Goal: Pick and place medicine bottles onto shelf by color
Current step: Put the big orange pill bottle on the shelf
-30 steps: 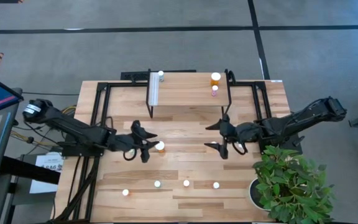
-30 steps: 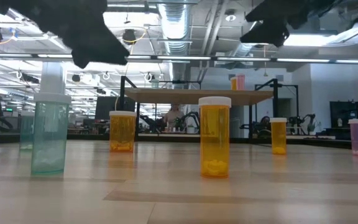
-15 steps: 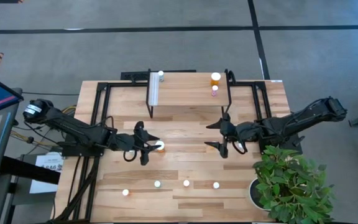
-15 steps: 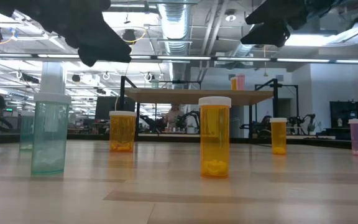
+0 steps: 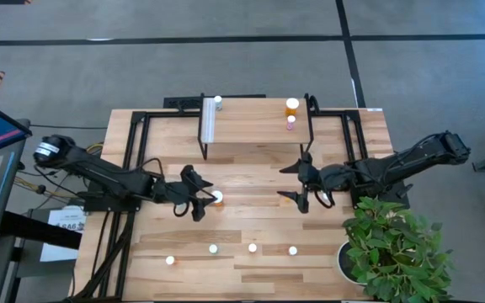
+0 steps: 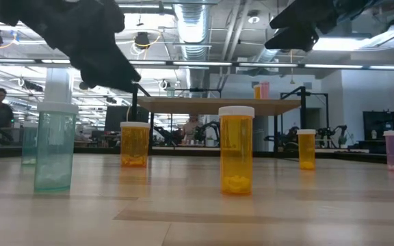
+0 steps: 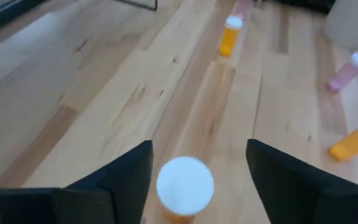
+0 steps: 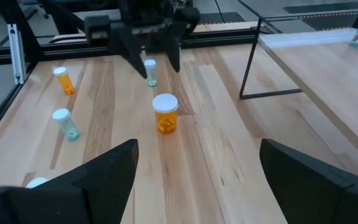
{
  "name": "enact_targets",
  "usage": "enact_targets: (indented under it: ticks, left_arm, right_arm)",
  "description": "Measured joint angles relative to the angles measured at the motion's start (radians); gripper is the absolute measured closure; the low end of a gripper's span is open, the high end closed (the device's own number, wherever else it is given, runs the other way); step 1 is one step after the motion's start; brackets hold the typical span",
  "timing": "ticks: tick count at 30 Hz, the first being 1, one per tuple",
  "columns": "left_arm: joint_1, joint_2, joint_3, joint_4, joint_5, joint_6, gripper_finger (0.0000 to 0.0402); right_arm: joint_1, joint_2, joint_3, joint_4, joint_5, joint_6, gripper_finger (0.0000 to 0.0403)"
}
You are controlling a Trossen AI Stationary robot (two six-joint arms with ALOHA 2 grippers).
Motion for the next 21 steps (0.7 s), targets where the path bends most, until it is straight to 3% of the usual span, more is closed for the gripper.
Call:
enact_targets:
  ticks: [9,21]
  left_arm:
    - [0.020,0.100,0.000,0.006,0.003,0.016,0.0103]
    - [0.028,0.159,0.000,0.010,0.062,0.043,0.0094]
  right_arm:
    - [0.000,0.000,0.000,0.001,0.001,-0.003,0.0046]
    - [0.000,0.001,0.000,-0.001,0.001,-0.011,0.0046]
